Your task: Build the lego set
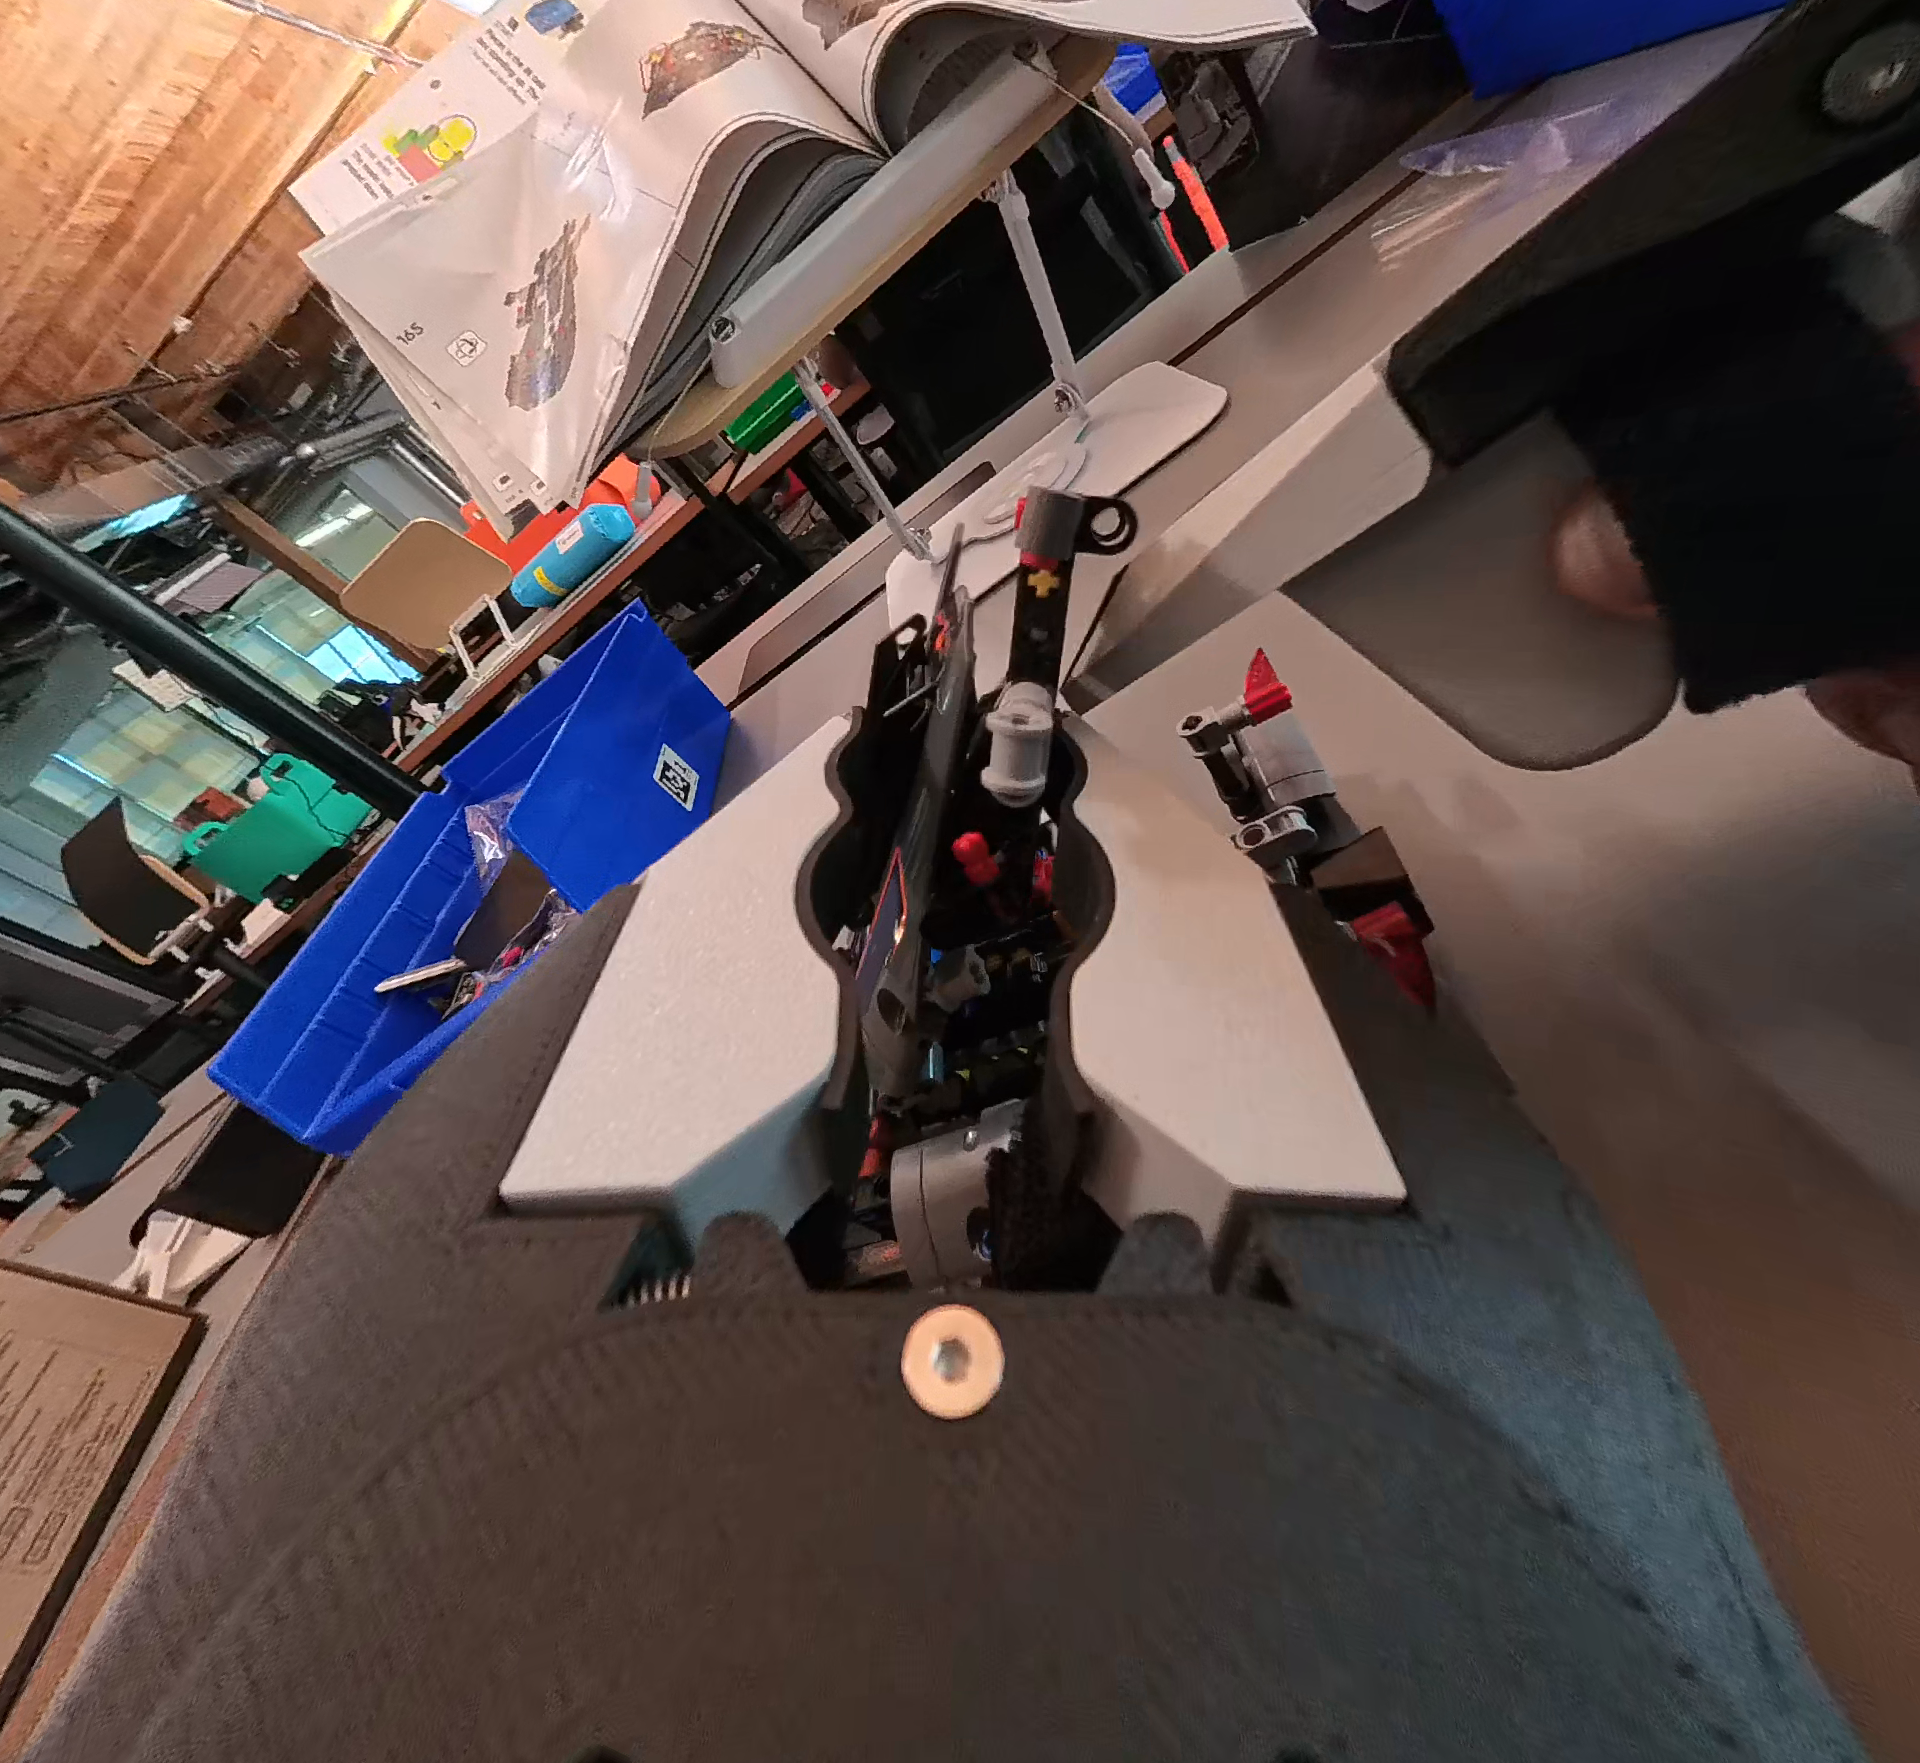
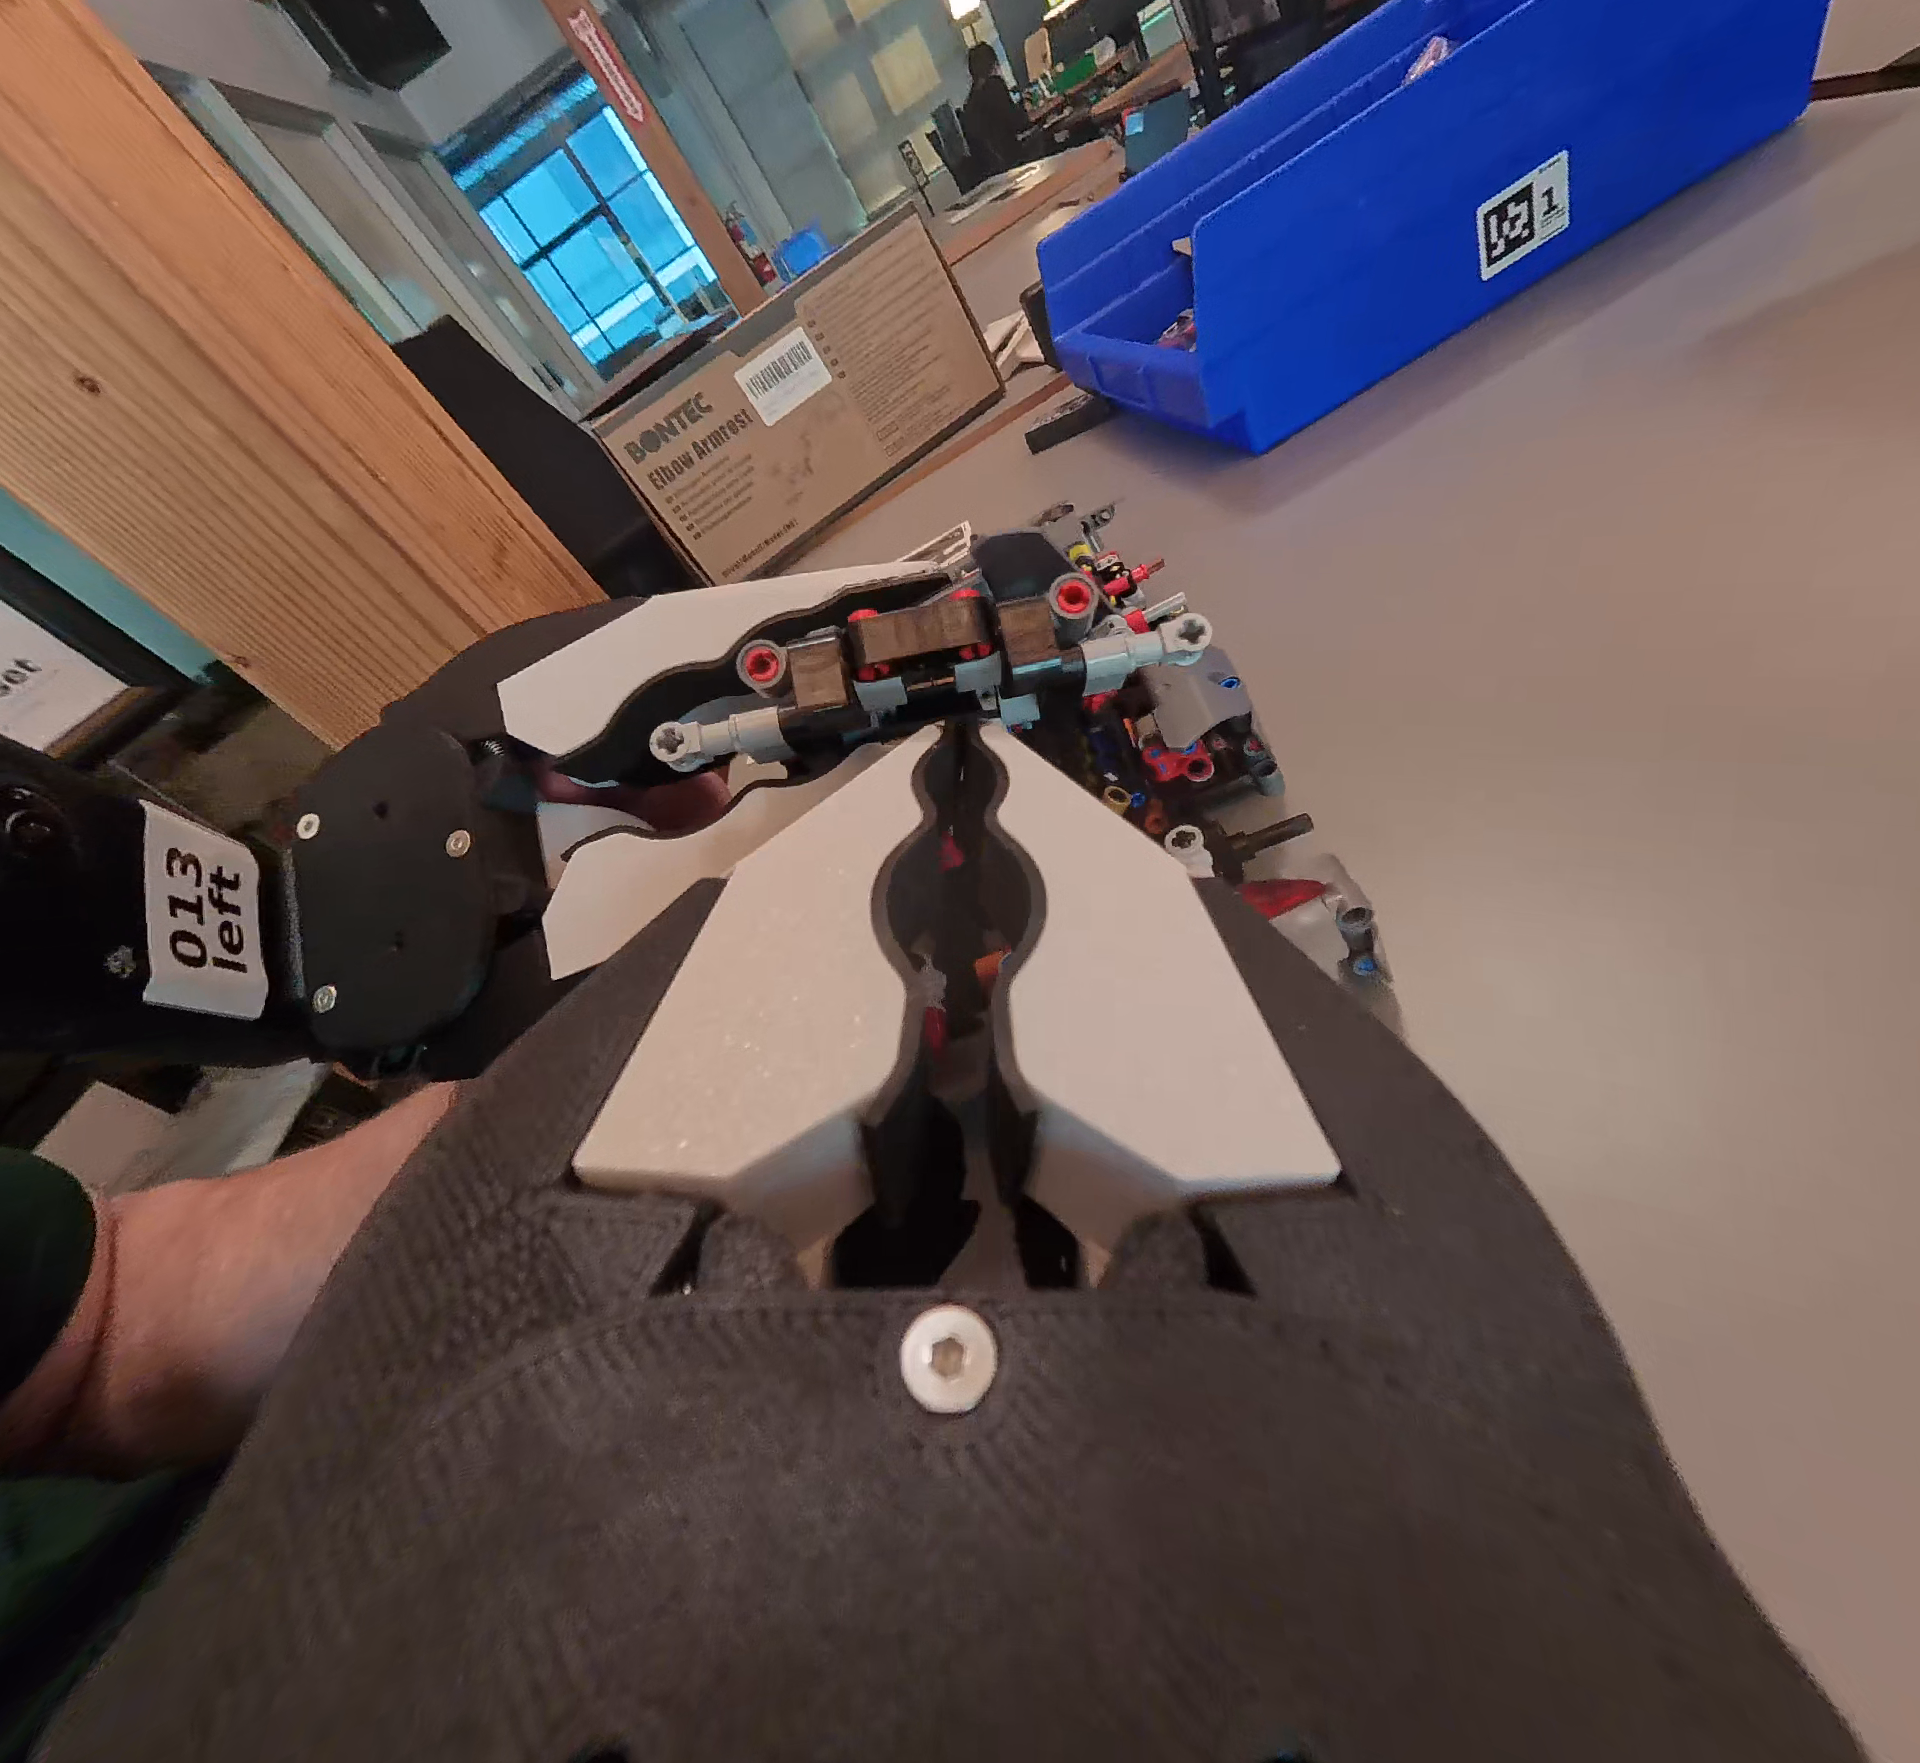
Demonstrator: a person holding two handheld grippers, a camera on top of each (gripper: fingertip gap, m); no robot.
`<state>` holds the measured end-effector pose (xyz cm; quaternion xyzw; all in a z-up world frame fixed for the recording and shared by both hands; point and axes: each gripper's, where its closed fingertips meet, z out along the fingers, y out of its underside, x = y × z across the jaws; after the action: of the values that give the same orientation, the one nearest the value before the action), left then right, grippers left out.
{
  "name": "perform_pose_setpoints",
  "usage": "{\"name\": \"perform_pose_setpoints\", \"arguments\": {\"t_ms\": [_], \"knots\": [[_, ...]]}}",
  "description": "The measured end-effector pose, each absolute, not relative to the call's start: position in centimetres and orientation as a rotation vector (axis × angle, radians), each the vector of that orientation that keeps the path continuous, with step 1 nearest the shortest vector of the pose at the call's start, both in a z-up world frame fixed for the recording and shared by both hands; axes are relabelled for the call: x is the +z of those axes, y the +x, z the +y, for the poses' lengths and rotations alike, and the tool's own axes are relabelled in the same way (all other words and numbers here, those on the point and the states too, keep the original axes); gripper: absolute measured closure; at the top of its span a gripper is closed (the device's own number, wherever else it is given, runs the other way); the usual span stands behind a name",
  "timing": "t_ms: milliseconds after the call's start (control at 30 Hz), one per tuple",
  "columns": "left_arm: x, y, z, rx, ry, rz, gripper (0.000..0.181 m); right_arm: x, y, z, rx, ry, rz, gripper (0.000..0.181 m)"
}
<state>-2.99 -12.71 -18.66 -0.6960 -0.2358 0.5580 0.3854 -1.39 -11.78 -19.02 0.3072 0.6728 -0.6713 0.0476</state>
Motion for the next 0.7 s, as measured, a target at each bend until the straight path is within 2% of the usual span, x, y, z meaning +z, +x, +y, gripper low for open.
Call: {"name": "perform_pose_setpoints", "arguments": {"t_ms": [233, 433, 700], "knots": [[-18.9, -2.8, -13.1, 1.411, -1.838, -0.580, 0.149, -18.9, -1.4, -12.4, -2.052, 0.943, 1.986, 0.181], [-19.4, -2.4, -12.7, 1.377, -1.898, -0.531, 0.139, -18.9, -1.6, -12.8, -2.059, 0.947, 1.946, 0.181], [-19.0, -1.6, -13.3, 1.444, -1.888, -0.537, 0.149, -19.0, -1.6, -12.7, -2.068, 0.944, 1.918, 0.181]]}}
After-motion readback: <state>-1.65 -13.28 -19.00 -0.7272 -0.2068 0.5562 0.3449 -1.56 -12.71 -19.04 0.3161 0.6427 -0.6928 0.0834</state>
